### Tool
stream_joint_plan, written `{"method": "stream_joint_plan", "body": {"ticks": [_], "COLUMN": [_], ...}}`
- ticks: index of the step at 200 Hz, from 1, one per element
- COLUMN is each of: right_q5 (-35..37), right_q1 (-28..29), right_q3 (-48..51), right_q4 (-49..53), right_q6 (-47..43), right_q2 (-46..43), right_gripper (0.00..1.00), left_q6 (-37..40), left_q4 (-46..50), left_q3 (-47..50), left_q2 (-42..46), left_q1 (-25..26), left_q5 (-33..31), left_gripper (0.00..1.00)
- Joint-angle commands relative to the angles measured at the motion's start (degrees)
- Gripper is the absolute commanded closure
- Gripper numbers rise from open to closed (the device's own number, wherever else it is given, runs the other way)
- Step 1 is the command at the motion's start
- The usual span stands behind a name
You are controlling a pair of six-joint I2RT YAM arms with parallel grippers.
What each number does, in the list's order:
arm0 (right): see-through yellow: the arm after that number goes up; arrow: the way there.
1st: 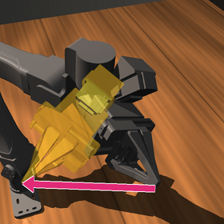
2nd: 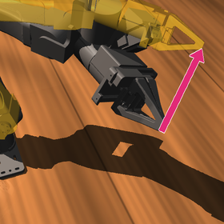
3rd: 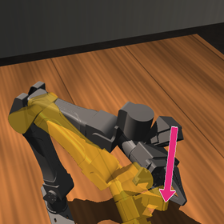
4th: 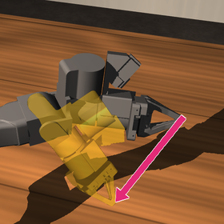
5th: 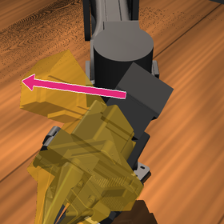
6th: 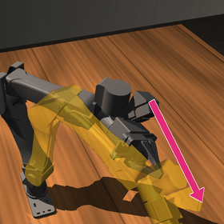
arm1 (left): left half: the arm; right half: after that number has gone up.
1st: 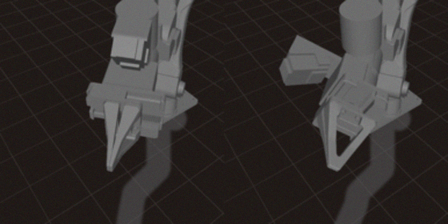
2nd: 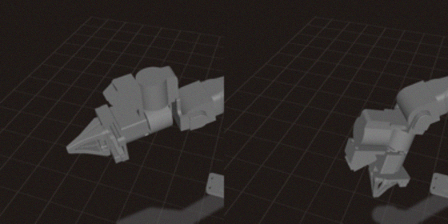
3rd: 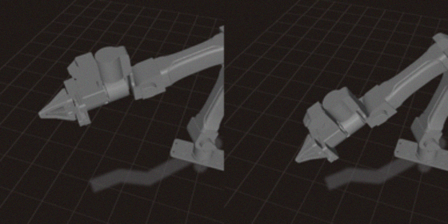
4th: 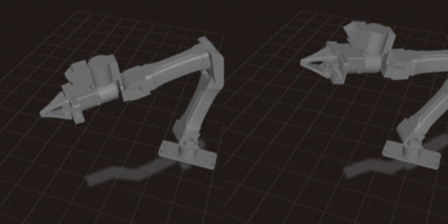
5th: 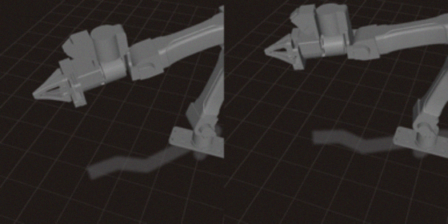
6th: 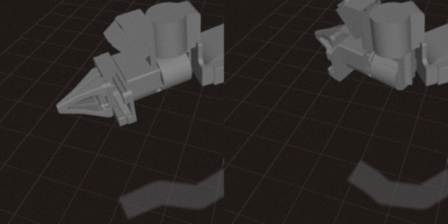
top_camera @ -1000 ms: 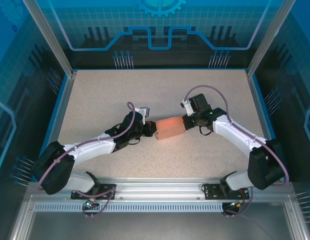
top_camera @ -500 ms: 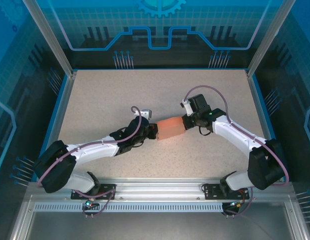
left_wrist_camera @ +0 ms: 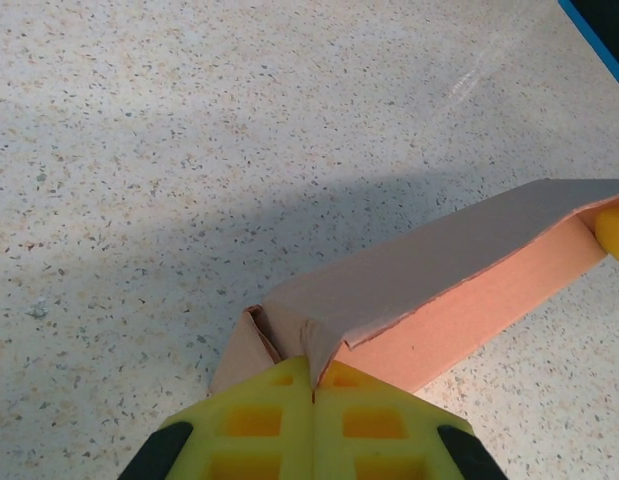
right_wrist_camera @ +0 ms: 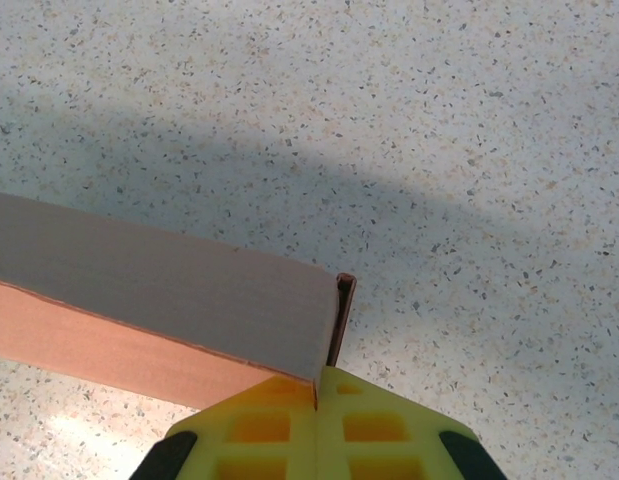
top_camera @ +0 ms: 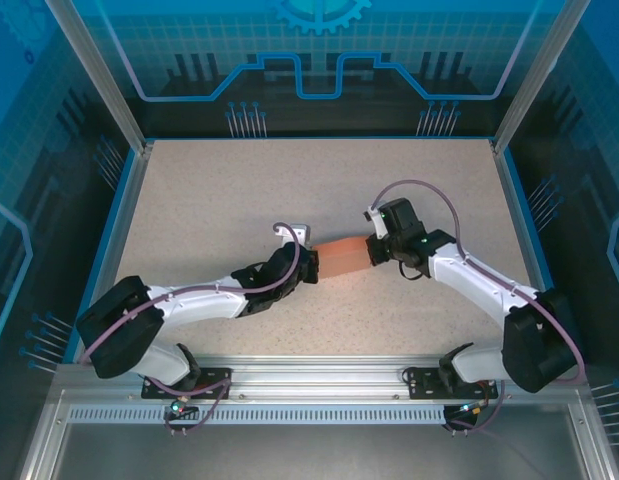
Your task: Fold the paper box
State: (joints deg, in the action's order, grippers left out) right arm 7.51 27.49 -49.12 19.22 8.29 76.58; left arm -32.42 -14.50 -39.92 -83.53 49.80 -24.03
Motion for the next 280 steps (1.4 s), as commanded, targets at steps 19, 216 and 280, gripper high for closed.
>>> {"method": "stream_joint_plan", "body": {"ticks": [19,216,280], "right_q5": [-1.5,0.5,0.7], "right_q1": [2.8,3.8,3.8], "right_q3": [5.7,4.3,4.4], "right_q4": [-3.9,-4.1,-4.1], "right_q6": [2.1,2.4,2.4], "right_q2": [-1.9,-1.6,-1.8], "right_gripper": [0.99,0.99,0.99], "left_q6": [2.8,6.1,3.6], "left_q4": [0.8,4.7,4.9], "left_q3": [1.6,-1.7,-3.9], "left_q2": [-2.1,7.1,1.4], "left_q1": [1.4,-7.8,-12.6], "left_q5": [2.6,14.6,24.2], "left_gripper": [0.92,0.23,0.23]}}
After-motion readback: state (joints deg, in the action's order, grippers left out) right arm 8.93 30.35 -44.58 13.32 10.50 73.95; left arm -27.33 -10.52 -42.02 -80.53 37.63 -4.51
